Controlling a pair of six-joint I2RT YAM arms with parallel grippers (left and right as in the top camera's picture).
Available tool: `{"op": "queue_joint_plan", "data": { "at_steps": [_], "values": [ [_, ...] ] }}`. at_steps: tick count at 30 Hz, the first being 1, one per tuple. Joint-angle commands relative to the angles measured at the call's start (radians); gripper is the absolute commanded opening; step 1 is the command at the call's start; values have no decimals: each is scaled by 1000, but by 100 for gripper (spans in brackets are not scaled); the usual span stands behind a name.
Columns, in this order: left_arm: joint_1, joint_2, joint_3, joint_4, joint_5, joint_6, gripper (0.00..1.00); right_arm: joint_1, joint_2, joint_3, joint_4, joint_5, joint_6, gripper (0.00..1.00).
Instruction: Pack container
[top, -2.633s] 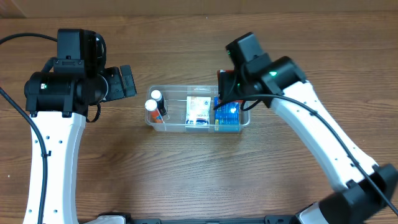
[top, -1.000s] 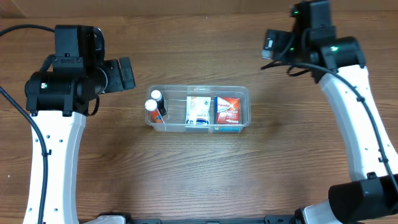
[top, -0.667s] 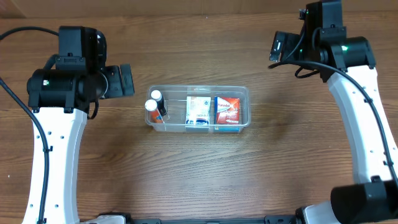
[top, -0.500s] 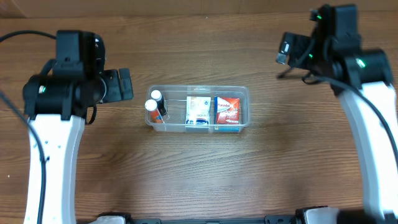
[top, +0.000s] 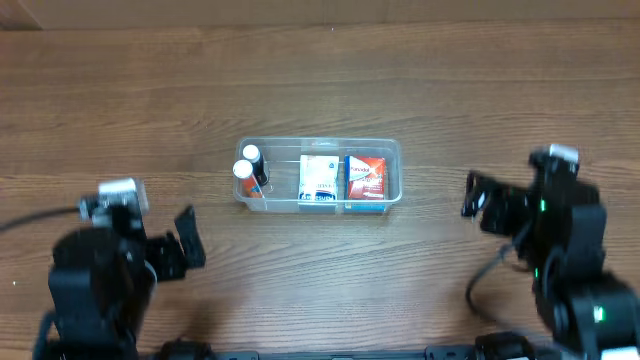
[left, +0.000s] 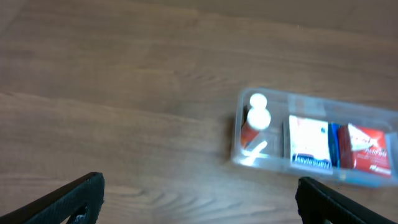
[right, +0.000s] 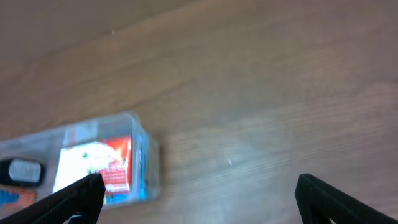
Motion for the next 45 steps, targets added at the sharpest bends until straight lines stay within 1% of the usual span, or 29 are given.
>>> {"op": "queue_joint_plan", "data": {
  "at_steps": [1, 8, 15, 16, 30, 33, 36, 45],
  "values": [
    [3, -42, -55, 2, 2, 11, 100, 1, -100, -59, -21, 10, 12, 100],
    [3, -36, -58, -48, 2, 12, 100, 1, -98, -59, -85, 10, 12, 100],
    [3, -35, -58, -69, 2, 12, 100, 1, -98, -59, -91, 10, 12, 99],
    [3, -35, -58, -68, 2, 12, 100, 1, -98, -59, -91, 10, 12, 100],
    [3, -35, -58, -68, 2, 12, 100, 1, -109, -60, -100, 10, 12, 100],
    [3, -35, -58, -68, 2, 12, 100, 1, -152, -69, -99, 11, 4, 100],
    [3, -35, -58, -68, 2, 12, 100, 1, -232, -128, -48, 10, -66, 100],
    [3, -35, -58, -69, 2, 12, 100, 1, -523, -433, 193, -65, -212, 100]
  ]
}}
